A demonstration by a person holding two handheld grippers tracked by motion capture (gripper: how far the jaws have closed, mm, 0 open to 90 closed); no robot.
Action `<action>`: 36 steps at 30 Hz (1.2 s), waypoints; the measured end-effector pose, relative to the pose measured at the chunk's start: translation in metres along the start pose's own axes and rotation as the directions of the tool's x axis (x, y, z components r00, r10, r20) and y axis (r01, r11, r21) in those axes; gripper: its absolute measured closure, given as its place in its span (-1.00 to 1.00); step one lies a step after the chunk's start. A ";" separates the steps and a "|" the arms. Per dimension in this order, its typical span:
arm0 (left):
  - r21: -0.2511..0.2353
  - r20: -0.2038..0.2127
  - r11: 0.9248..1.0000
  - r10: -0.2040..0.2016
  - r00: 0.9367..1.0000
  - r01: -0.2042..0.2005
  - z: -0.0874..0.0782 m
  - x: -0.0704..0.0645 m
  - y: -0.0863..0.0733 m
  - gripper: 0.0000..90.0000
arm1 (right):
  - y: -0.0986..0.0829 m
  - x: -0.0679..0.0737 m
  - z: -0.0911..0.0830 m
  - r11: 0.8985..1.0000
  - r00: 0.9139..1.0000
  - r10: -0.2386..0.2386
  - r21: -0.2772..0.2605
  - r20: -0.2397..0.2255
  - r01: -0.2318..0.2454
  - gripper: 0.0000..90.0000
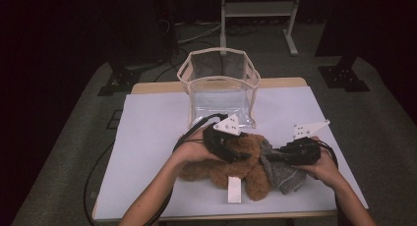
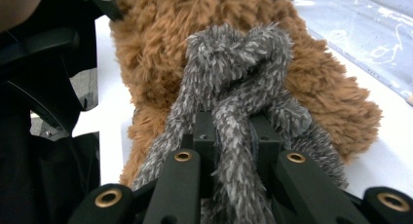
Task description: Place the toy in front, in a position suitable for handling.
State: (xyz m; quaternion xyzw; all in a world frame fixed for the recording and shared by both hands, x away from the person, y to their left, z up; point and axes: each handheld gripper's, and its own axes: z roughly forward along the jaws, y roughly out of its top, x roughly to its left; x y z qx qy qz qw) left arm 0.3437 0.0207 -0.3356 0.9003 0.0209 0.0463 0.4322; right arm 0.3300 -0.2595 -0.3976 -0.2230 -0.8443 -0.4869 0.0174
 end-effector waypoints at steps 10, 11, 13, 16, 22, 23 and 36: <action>0.045 -0.016 0.999 0.015 1.000 -0.014 0.010 -0.001 -0.001 -0.39 | -0.001 0.000 0.002 1.000 1.000 0.001 0.005 -0.001 -0.001 0.71; 0.045 -0.016 0.999 0.015 1.000 -0.014 0.010 -0.001 -0.001 -0.28 | -0.001 0.000 0.002 1.000 1.000 0.001 0.005 -0.001 -0.001 0.71; 0.056 -0.021 0.998 0.024 0.999 -0.023 0.011 -0.002 -0.002 -0.16 | -0.001 0.000 0.003 1.000 1.000 0.001 0.006 -0.002 -0.001 0.71; 0.062 -0.044 0.998 0.025 0.999 -0.022 0.013 -0.002 -0.003 0.19 | -0.002 0.000 0.004 1.000 1.000 0.002 0.011 0.001 -0.002 0.71; 0.015 -0.073 1.000 -0.004 0.997 0.005 0.009 0.000 -0.003 0.51 | -0.002 -0.002 0.001 1.000 1.000 0.009 -0.014 0.005 -0.009 0.70; -0.005 -0.074 1.000 -0.018 0.997 0.017 0.007 0.001 -0.002 0.52 | -0.001 -0.002 -0.001 1.000 1.000 0.009 -0.024 0.003 -0.009 0.70; -0.276 -0.015 0.959 -0.066 0.998 0.059 -0.028 -0.002 0.004 0.59 | 0.054 0.029 -0.048 0.989 0.989 -0.137 -0.049 0.056 0.139 0.71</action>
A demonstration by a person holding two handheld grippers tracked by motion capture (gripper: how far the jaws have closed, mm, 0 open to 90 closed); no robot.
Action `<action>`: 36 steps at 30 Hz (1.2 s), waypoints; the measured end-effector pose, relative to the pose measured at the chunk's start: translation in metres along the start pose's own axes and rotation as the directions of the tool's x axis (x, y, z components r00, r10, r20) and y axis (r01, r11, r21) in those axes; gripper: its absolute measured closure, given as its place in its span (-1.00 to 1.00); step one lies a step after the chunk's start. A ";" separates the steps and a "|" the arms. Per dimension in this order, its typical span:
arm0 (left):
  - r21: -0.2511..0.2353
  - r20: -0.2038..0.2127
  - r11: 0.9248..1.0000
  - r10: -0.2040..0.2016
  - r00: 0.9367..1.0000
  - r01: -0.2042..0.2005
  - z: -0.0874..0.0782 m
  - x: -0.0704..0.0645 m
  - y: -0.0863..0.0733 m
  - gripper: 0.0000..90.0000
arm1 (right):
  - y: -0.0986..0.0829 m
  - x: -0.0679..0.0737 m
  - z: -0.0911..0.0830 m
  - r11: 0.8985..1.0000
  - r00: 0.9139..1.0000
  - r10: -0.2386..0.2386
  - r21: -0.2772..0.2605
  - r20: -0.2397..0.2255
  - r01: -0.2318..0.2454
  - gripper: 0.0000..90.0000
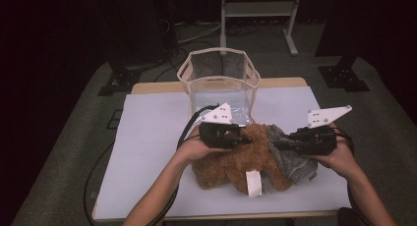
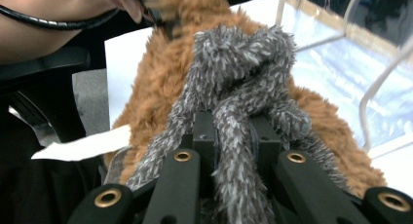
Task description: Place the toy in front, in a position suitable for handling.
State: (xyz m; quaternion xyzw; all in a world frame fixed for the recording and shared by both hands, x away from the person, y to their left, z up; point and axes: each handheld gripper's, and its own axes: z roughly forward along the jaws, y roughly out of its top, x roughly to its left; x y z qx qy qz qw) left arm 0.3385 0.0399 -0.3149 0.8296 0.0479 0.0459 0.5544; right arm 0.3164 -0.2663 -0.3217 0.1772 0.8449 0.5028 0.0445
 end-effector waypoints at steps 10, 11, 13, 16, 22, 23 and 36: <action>-0.164 -0.001 0.984 -0.069 0.998 0.067 -0.047 -0.003 -0.036 0.64 | 0.046 0.019 0.030 0.994 0.994 -0.106 0.016 -0.031 0.107 0.72; -0.164 -0.001 0.984 -0.069 0.998 0.067 -0.047 -0.003 -0.036 0.64 | 0.046 0.019 0.030 0.994 0.994 -0.106 0.016 -0.031 0.107 0.72; -0.187 -0.002 0.978 -0.090 0.996 0.088 -0.056 -0.002 -0.043 0.64 | 0.050 0.022 0.037 0.993 0.992 -0.116 0.013 -0.048 0.117 0.72; -0.216 0.000 0.969 -0.123 0.992 0.120 -0.065 -0.001 -0.051 0.64 | 0.045 0.020 0.045 0.995 0.993 -0.096 0.032 -0.070 0.099 0.72; -0.197 -0.017 0.974 -0.118 0.993 0.112 -0.071 -0.002 -0.056 0.64 | 0.011 0.004 0.058 0.993 0.998 -0.013 0.120 -0.064 0.021 0.72; -0.185 -0.020 0.976 -0.116 0.993 0.110 -0.070 -0.002 -0.057 0.64 | 0.006 0.001 0.060 0.992 0.998 0.001 0.128 -0.059 0.006 0.72; -0.148 -0.007 0.982 -0.119 0.993 0.116 -0.057 -0.001 -0.057 0.70 | 0.008 -0.001 0.081 0.999 0.990 0.033 0.006 -0.136 -0.032 0.73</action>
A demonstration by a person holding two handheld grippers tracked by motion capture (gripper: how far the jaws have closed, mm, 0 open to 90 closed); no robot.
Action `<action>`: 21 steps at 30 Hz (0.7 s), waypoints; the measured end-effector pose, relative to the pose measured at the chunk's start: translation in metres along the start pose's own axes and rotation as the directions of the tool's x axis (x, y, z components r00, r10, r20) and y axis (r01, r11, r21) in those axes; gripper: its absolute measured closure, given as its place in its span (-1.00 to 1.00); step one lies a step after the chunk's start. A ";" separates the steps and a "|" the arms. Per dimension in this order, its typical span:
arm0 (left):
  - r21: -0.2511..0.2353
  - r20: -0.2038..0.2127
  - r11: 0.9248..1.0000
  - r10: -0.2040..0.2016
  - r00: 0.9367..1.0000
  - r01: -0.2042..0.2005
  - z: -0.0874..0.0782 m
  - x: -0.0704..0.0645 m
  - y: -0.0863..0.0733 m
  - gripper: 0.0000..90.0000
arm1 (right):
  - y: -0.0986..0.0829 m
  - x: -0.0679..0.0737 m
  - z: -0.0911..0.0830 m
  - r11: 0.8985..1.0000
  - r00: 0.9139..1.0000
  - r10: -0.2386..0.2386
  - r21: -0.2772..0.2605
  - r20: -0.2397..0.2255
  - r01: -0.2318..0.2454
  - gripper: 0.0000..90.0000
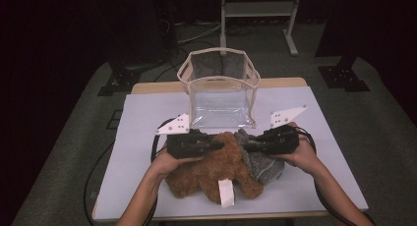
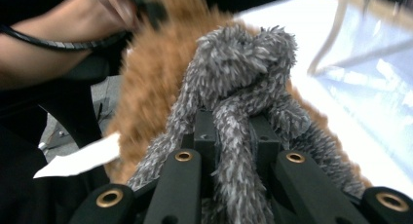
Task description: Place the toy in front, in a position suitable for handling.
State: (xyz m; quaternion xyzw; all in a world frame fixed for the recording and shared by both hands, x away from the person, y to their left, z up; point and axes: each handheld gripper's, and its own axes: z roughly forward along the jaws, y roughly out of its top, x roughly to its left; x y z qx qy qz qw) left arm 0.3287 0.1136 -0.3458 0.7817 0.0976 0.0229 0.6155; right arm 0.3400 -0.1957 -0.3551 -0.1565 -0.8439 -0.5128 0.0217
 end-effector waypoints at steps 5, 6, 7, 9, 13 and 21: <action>0.072 0.009 0.997 0.011 1.000 -0.012 0.014 0.000 -0.004 0.71 | -0.035 -0.011 0.015 0.994 0.997 0.081 0.071 0.005 -0.081 0.73; 0.078 0.010 0.997 0.016 1.000 -0.017 0.016 -0.001 -0.003 0.71 | -0.042 -0.014 0.018 0.992 0.996 0.093 0.081 0.003 -0.093 0.73; 0.084 0.011 0.996 0.018 1.000 -0.019 0.017 -0.002 -0.002 0.71 | -0.048 -0.015 0.018 0.990 0.994 0.112 0.084 0.000 -0.112 0.73; 0.088 0.012 0.996 0.022 1.000 -0.023 0.018 -0.002 0.000 0.71 | -0.053 -0.018 0.014 0.990 0.992 0.126 0.070 0.000 -0.125 0.73; 0.098 0.010 0.995 0.031 0.999 -0.032 0.020 -0.002 0.005 0.71 | -0.037 -0.013 0.002 0.996 0.996 0.091 -0.001 -0.008 -0.091 0.73; 0.109 0.019 0.994 0.027 0.999 -0.029 0.022 -0.002 0.001 0.71 | -0.050 -0.014 0.019 0.993 0.994 0.105 0.049 -0.020 -0.104 0.73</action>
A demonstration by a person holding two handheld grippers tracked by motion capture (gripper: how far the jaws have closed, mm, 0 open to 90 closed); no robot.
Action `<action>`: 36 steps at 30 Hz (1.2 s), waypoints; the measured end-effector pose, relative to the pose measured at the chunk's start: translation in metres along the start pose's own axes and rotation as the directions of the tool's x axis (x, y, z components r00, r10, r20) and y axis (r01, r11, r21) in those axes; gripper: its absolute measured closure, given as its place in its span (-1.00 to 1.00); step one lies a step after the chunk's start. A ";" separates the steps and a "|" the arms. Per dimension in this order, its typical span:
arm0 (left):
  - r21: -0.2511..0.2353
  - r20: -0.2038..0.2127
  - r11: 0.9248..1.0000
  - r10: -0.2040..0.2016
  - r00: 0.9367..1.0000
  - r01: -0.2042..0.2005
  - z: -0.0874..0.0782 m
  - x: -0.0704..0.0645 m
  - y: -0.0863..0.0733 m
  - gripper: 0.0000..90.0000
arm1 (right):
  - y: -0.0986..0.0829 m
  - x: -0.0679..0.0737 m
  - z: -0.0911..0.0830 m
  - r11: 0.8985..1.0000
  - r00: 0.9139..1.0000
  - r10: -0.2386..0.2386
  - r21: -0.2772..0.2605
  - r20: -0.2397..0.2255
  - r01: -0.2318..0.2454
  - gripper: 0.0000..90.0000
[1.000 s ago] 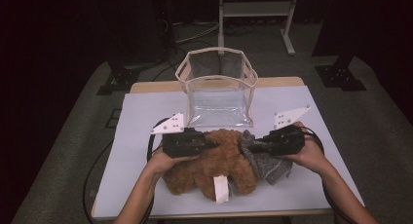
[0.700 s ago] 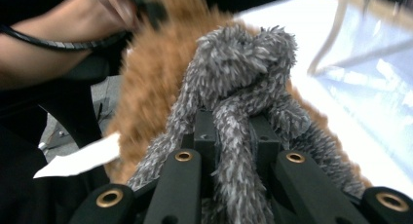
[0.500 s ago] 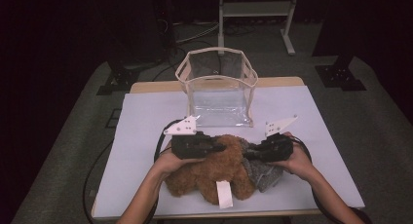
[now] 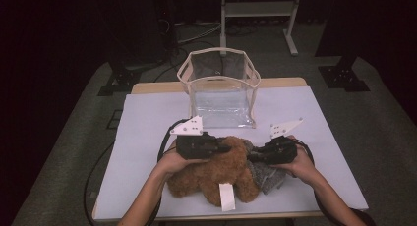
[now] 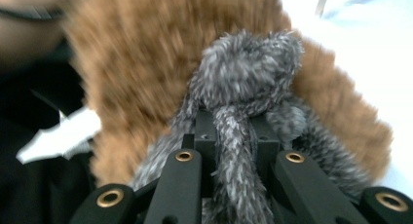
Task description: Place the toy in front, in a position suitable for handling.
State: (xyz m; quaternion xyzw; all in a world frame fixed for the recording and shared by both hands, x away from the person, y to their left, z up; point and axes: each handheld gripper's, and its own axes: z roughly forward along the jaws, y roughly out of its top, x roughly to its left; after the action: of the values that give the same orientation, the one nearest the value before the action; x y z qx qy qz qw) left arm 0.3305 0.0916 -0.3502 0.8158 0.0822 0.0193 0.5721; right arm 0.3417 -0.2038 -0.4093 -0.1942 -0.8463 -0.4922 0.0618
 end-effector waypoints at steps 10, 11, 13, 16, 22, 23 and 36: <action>0.019 0.022 0.999 0.027 0.999 -0.027 0.015 -0.004 0.010 0.70 | -0.016 0.005 -0.045 0.994 0.984 -0.041 0.106 0.172 0.023 0.72; 0.039 0.018 0.998 0.042 0.999 -0.043 0.018 -0.005 0.012 0.70 | -0.024 0.004 -0.061 0.994 0.977 -0.031 0.105 0.211 0.009 0.72; 0.052 0.014 0.997 0.048 0.999 -0.048 0.020 -0.005 0.013 0.69 | -0.032 0.003 -0.078 0.995 0.970 -0.014 0.102 0.243 -0.011 0.71; 0.065 0.008 0.997 0.052 0.999 -0.053 0.020 -0.005 0.014 0.66 | -0.042 0.003 -0.093 0.993 0.958 -0.002 0.110 0.285 -0.031 0.71; 0.114 -0.015 0.991 0.070 0.997 -0.068 0.017 -0.007 0.021 0.20 | -0.081 -0.011 -0.103 0.978 0.928 0.063 0.164 0.367 -0.131 0.59; 0.125 -0.018 0.990 0.075 0.997 -0.072 0.015 -0.008 0.023 0.13 | -0.087 -0.012 -0.103 0.977 0.932 0.081 0.159 0.355 -0.145 0.34; 0.161 -0.118 0.981 0.125 0.985 -0.105 -0.052 -0.024 0.010 -0.44 | -0.027 0.023 -0.106 0.997 0.953 -0.057 0.061 0.297 0.040 -0.16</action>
State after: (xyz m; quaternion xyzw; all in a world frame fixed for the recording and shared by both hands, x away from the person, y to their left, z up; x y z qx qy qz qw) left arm 0.3019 0.1325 -0.3215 0.8581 0.0726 0.0981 0.4987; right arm 0.3004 -0.3005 -0.3705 -0.2438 -0.8635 -0.4353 -0.0736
